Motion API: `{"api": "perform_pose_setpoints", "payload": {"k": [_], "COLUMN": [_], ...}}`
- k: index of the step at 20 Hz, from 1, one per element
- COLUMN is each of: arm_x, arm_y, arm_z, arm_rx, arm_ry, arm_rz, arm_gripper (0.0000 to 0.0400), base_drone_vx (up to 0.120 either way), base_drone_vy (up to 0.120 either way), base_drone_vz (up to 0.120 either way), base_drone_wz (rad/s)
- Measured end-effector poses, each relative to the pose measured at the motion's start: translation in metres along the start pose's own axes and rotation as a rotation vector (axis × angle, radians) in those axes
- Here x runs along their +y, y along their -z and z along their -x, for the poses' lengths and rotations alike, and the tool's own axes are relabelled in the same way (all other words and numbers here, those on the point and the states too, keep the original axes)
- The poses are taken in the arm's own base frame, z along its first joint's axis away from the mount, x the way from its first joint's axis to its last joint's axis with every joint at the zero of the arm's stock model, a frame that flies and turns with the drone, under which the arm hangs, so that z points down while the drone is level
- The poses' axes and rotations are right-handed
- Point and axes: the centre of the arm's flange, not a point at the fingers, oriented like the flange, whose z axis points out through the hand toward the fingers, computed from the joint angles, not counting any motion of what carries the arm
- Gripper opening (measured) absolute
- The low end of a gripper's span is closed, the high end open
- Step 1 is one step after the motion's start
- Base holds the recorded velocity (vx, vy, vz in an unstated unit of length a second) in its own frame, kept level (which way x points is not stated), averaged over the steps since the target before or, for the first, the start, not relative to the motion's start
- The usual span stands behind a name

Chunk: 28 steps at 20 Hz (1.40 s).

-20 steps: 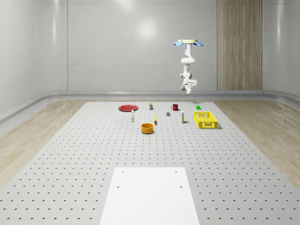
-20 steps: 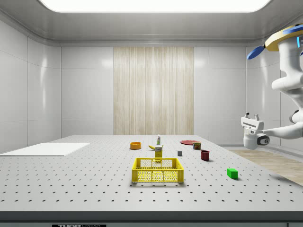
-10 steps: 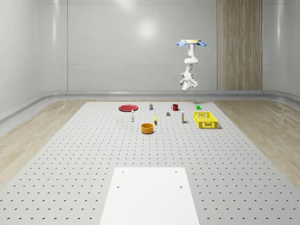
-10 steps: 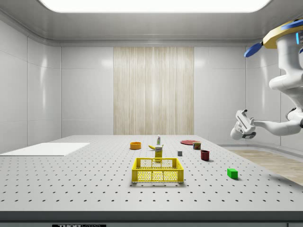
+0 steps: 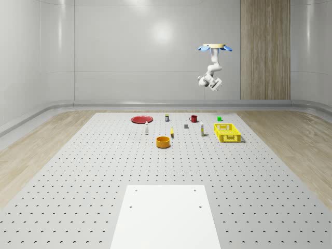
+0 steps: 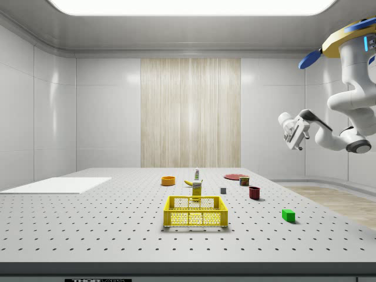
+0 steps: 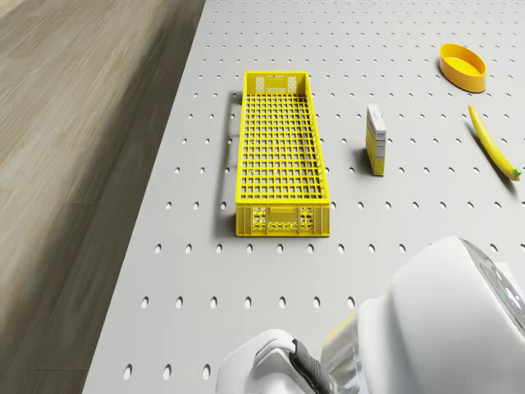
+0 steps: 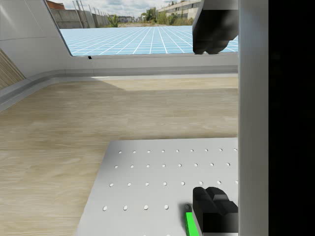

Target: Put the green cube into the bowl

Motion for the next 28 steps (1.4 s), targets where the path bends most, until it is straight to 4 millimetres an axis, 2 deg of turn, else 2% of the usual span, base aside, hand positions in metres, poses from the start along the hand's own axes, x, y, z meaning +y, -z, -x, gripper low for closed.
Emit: {"api": "perform_pose_setpoints", "payload": {"k": [4, 6, 9, 14, 28], "arm_x": [-0.023, -0.029, -0.035, -0.040, -0.043], "arm_y": [-0.005, -0.009, -0.013, -0.017, -0.020], "arm_z": [0.023, 0.030, 0.036, 0.041, 0.044], "arm_rx": [0.237, 0.309, 0.380, 0.439, 0.476], "arm_ry": [0.008, 0.011, 0.014, 0.016, 0.017], "arm_rz": [0.234, 0.304, 0.371, 0.426, 0.461], "arm_gripper": [0.0400, 0.0400, 0.0400, 0.0400, 0.0400], "base_drone_vx": [0.000, 0.000, 0.120, 0.112, 0.000], "base_drone_vy": [0.000, 0.000, 0.000, 0.000, 0.000], "base_drone_vz": [-0.120, -0.120, -0.120, -0.120, -0.120], "base_drone_wz": [0.000, 0.000, 0.000, 0.000, 0.000]}}
